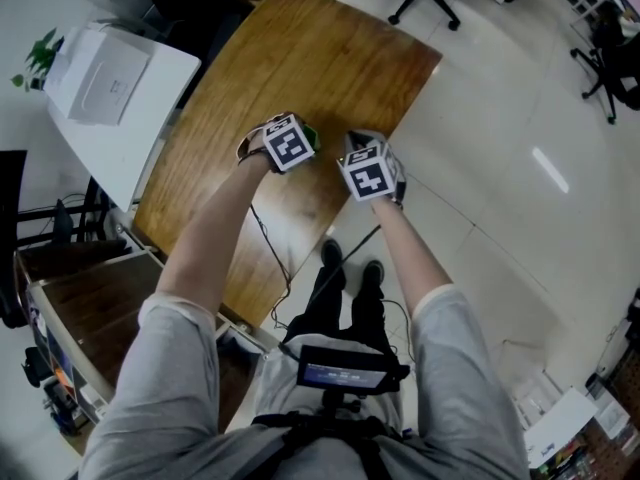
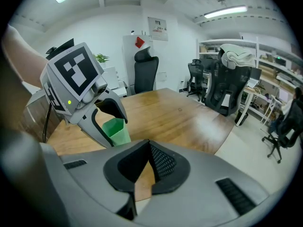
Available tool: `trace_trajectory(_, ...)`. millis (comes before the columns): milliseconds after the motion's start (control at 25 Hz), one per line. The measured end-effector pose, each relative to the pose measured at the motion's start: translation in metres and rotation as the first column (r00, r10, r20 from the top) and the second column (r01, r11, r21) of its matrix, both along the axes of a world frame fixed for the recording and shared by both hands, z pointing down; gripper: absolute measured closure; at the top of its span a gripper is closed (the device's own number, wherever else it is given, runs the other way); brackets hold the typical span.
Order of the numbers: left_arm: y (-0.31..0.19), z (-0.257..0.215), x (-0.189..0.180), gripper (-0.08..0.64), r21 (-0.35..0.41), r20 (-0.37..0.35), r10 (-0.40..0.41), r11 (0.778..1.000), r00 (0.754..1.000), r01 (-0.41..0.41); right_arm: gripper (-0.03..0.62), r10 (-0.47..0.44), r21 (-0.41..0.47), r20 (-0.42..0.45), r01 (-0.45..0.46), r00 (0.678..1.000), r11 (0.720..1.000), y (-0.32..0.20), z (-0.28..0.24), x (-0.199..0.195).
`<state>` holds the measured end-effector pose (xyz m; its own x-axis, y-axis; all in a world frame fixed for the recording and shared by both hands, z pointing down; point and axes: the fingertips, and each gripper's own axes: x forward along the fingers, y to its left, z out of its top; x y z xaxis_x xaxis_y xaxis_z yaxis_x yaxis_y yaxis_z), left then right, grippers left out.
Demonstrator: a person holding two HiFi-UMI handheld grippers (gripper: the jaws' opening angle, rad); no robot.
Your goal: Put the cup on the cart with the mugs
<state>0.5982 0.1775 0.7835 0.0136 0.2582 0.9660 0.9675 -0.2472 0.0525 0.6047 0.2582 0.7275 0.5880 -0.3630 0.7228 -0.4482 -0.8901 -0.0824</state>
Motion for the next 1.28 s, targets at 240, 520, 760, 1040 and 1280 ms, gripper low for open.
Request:
trace_trajectory(240,0.008,-0.023,-0.003,0.233,-0.041,-0.011,-0.020,0.999,1.000,0.019,0.591,-0.013,-0.003,0.004,0.013,1.000,1.000,0.002,-0.005,-0.009)
trace_trajectory(520,0.020,-0.064,-0.026,0.233,-0.098,-0.020,-0.036,0.995,0.999,0.034,0.591,-0.038,0.003,-0.014,0.038,0.999,0.999,0.006,-0.029,-0.027)
trace_trajectory(760,0.015,-0.106,-0.059,0.233,-0.107,-0.060,-0.076,0.992,0.995,0.069,0.591,-0.090,0.006,-0.042,0.090,0.995,0.996,0.006,-0.062,-0.059)
trace_trajectory(1040,0.003,-0.155,-0.106,0.233,-0.131,-0.116,-0.133,0.984,0.984,0.118,0.591,-0.176,0.022,-0.079,0.179,0.981,0.984,-0.004,-0.101,-0.105)
trace_trajectory(1280,-0.021,-0.190,-0.149,0.233,-0.133,-0.162,-0.201,0.975,0.966,0.180,0.591,-0.272,0.026,-0.113,0.276,0.956,0.961,-0.023,-0.128,-0.147)
